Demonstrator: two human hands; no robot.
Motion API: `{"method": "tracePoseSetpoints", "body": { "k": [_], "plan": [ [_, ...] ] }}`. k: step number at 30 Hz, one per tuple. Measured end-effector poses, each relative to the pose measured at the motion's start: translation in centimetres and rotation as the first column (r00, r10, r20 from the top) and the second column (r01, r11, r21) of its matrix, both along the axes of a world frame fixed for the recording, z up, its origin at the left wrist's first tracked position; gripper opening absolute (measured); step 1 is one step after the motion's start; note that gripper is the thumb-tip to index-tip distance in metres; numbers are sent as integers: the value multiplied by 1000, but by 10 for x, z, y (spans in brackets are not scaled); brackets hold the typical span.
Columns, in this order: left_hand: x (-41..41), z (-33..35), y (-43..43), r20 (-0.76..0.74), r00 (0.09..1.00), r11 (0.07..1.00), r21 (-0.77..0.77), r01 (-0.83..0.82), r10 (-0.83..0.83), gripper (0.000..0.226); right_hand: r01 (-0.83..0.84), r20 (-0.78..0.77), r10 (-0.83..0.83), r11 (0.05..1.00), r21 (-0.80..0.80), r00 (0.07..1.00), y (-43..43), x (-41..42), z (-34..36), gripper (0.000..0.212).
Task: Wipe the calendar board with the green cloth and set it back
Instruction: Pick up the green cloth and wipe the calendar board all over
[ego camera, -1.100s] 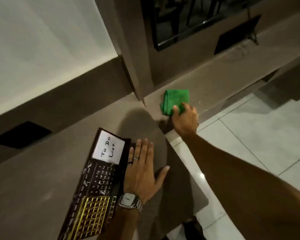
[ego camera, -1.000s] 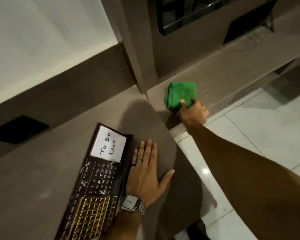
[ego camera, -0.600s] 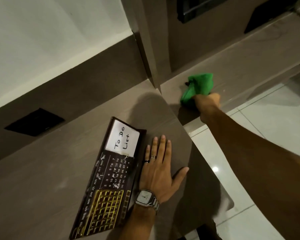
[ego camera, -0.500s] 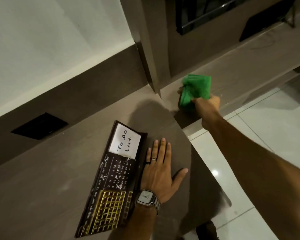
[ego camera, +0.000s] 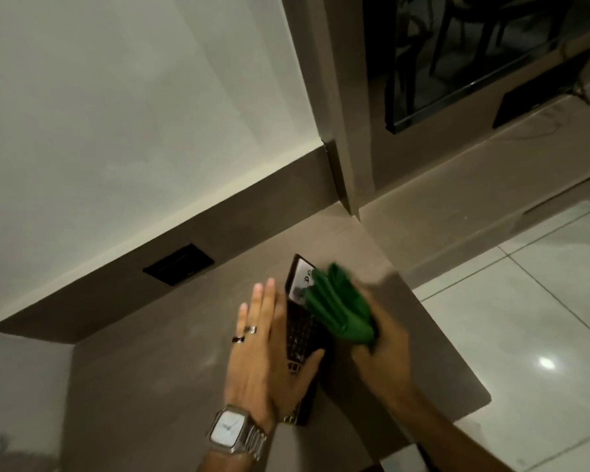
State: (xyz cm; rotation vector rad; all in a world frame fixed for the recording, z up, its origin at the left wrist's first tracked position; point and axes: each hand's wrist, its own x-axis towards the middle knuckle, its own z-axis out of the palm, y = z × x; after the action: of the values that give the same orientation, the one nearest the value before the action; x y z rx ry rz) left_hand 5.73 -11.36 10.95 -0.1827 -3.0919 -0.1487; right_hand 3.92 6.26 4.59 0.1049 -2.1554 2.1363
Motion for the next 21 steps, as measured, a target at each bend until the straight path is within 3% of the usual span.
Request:
{"method": "tracePoseSetpoints", "body": {
  "k": [2, 6, 8, 11, 13, 15, 18, 21],
  "plan": [
    [17, -3, -16, 65, 997, 998, -45, -45, 48, 110, -65, -110, 78, 991, 117, 991, -14, 9, -9, 80],
    [38, -20, -33, 223, 968, 993, 5, -114, 110, 120, -50, -323, 201, 906, 419, 925, -31, 12, -27, 78],
    [43, -29, -37, 261, 961, 992, 57, -113, 94, 123, -26, -349, 248, 845, 534, 904, -37, 12, -37, 77],
    [44, -37, -40, 287, 955, 968, 210, -138, 74, 127, -59, -320, 423, 674, 736, 848, -39, 14, -50, 97],
    [44, -41, -41, 281, 958, 949, 280, -143, 61, 132, -114, -299, 534, 609, 785, 791, -40, 13, -55, 96],
    [44, -42, -42, 273, 961, 935, 330, -133, 40, 134, -99, -322, 552, 601, 793, 769, -40, 1, -52, 87],
    [44, -45, -45, 277, 960, 926, 354, -132, 31, 133, -33, -308, 445, 610, 791, 841, -35, -20, -46, 73],
    [45, -45, -45, 258, 966, 925, 362, -119, 23, 127, -78, -235, 398, 630, 773, 887, -29, -5, -51, 89]
  ]
}}
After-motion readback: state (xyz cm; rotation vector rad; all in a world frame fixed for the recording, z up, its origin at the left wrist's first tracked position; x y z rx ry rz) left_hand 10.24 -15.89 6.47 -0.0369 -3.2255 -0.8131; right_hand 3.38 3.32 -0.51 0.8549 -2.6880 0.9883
